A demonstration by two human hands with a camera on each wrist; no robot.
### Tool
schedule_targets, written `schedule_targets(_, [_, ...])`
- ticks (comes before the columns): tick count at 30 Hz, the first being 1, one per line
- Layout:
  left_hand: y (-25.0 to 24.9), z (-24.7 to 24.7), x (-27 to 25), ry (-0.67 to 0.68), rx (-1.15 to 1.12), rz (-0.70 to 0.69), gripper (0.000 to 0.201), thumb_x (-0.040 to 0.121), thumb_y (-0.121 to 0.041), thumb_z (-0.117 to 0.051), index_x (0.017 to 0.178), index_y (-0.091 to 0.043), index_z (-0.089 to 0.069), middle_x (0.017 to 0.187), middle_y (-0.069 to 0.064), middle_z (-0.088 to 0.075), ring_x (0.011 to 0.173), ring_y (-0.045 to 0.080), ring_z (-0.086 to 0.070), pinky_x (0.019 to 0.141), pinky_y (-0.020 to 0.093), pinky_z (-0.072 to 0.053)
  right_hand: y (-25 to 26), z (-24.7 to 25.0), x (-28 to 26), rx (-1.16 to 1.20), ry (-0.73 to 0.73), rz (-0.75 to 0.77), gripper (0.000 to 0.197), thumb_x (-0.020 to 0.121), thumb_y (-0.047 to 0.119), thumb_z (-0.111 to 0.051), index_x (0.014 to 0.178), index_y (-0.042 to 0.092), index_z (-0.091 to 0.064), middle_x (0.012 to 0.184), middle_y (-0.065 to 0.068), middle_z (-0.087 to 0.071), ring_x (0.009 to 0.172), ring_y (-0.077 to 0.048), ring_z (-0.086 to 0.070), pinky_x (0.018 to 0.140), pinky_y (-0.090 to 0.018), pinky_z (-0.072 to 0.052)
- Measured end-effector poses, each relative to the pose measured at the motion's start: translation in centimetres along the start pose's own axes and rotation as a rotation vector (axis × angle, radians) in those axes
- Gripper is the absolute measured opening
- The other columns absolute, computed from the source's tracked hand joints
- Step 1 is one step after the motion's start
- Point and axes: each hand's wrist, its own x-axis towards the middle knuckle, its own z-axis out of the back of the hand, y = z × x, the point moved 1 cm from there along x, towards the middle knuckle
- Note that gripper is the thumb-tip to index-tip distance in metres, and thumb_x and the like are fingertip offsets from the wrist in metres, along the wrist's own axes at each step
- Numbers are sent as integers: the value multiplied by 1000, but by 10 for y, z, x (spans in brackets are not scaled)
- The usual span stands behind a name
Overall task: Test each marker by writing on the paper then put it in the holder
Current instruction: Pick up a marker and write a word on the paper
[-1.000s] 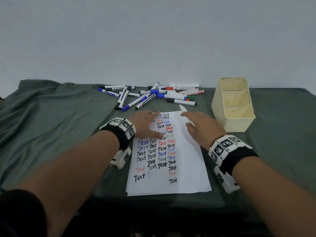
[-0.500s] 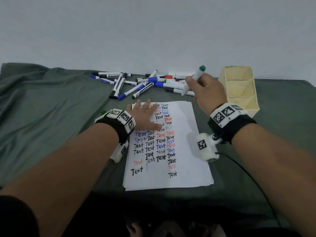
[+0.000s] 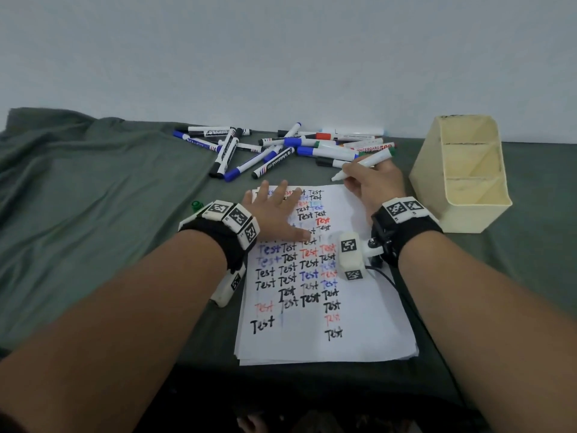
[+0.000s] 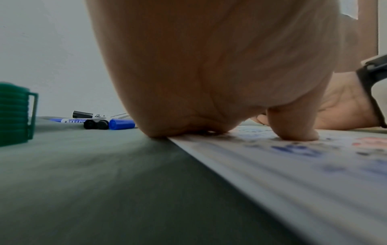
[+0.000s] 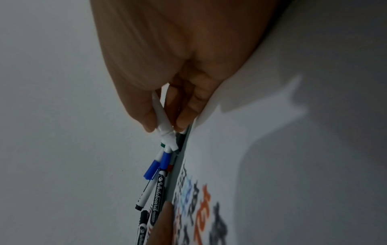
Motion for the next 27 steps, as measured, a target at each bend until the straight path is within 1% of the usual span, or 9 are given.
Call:
schedule_targets(2, [0,-1,2,3,2,5,105,84,-82,-40,157,-34,17,164,-2,27,150,32,23,121,57,6,-5,1,2,-82,30,28,15,73,13,-84,81,19,-74,83,-6,-77,80,-24,-75,82,-41,-63])
schedule_targets(4, [0,-2,3,4,2,11,105,84,-83,-39,156,-34,18,163,-3,28,150,32,24,121,57,7,-7,2,2,-163,37,68,13,73,17,-85,72,23,-74,79,-3,-77,75,-19,-74,79,-41,-63])
schedule_targets(7, [1,-3,4,4,2,10,105,83,-84,-38,156,-35,19,163,-3,29,149,32,26,121,56,9,-9,3,2,-237,20,98,12,74,20,-85,71,25,-74,79,-1,-77,72,-15,-72,77,-38,-62])
schedule_targets(14, [1,-4,3,16,-11,7,106,82,-85,-37,155,-35,20,162,-4,31,149,31,27,121,56,10,-8,1,-1,-339,36,148,14,81,20,-83,73,25,-72,79,3,-76,68,-5,-69,69,-27,-59])
schedule_targets(19, [1,-4,3,20,-14,9,106,82,-85,-38,155,-35,20,162,-4,32,148,31,28,121,56,10,-10,2,1,-345,55,163,16,81,16,-80,72,23,-70,63,13,-70,57,3,-63,58,-15,-54])
schedule_targets(21, [1,-4,2,22,-17,8,106,82,-85,-38,155,-35,20,161,-3,32,148,31,29,121,56,11,-11,3,2,-345,53,156,12,82,20,-81,74,23,-72,70,12,-73,64,1,-67,62,-18,-56])
schedule_targets(23, [1,-3,2,24,-16,6,105,83,-84,-38,155,-35,20,161,-3,32,148,31,29,120,56,11,-13,4,4,-342,48,141,10,81,24,-83,75,24,-75,79,8,-77,75,-8,-72,71,-27,-59])
schedule_targets(24, [0,-3,2,24,-15,6,105,83,-84,-38,156,-35,20,161,-3,32,148,31,29,120,56,11,-13,4,5,-344,50,141,10,81,25,-84,75,25,-75,80,7,-77,78,-10,-73,73,-30,-60])
schedule_targets(27, [0,-3,1,26,-16,9,105,83,-84,-38,155,-34,20,161,-2,33,148,31,29,120,56,11,-15,3,7,-371,48,150,8,80,25,-83,79,23,-75,76,10,-75,71,-4,-70,72,-31,-59])
